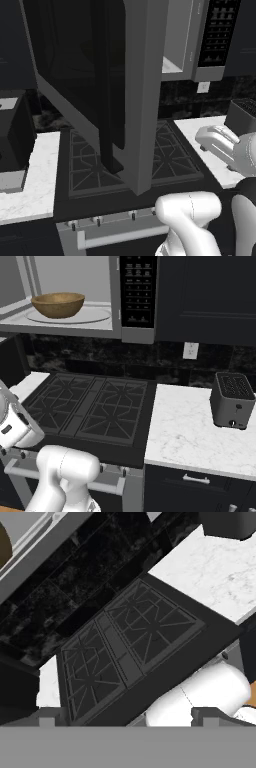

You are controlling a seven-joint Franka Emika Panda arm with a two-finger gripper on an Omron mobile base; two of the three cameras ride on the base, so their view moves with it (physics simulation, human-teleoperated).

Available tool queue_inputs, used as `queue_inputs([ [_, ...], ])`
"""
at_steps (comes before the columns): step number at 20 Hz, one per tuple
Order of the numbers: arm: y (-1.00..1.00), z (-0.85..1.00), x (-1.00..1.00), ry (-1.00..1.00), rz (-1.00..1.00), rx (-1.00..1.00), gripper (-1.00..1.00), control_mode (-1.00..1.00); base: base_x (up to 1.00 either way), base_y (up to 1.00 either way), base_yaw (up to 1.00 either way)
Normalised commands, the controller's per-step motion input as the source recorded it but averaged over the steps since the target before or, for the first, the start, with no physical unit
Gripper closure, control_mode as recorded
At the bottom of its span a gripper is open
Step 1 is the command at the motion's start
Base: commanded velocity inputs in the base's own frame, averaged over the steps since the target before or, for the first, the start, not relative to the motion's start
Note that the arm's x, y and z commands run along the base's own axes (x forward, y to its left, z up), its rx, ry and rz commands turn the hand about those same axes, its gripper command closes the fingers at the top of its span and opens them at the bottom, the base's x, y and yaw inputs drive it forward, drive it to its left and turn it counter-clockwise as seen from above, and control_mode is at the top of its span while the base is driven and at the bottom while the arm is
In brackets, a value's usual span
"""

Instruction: Open the microwave, place the bowl with waffle inside the microwave, then close the microwave door and turn it on.

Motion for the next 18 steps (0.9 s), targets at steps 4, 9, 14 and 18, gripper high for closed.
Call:
queue_inputs([
  [4,0.97,-0.04,-1.0,-0.16,0.06,-0.26,-1.0,-1.0,0.0,0.0,0.0],
  [9,1.0,0.04,-1.0,-0.29,0.01,-0.24,-1.0,-1.0,0.0,0.0,0.0],
  [14,1.0,0.19,-0.97,-0.53,0.03,-0.35,-1.0,-1.0,0.0,0.0,0.0],
  [18,1.0,0.64,-0.14,-0.45,-0.05,-0.25,-1.0,-1.0,0.0,0.0,0.0],
])
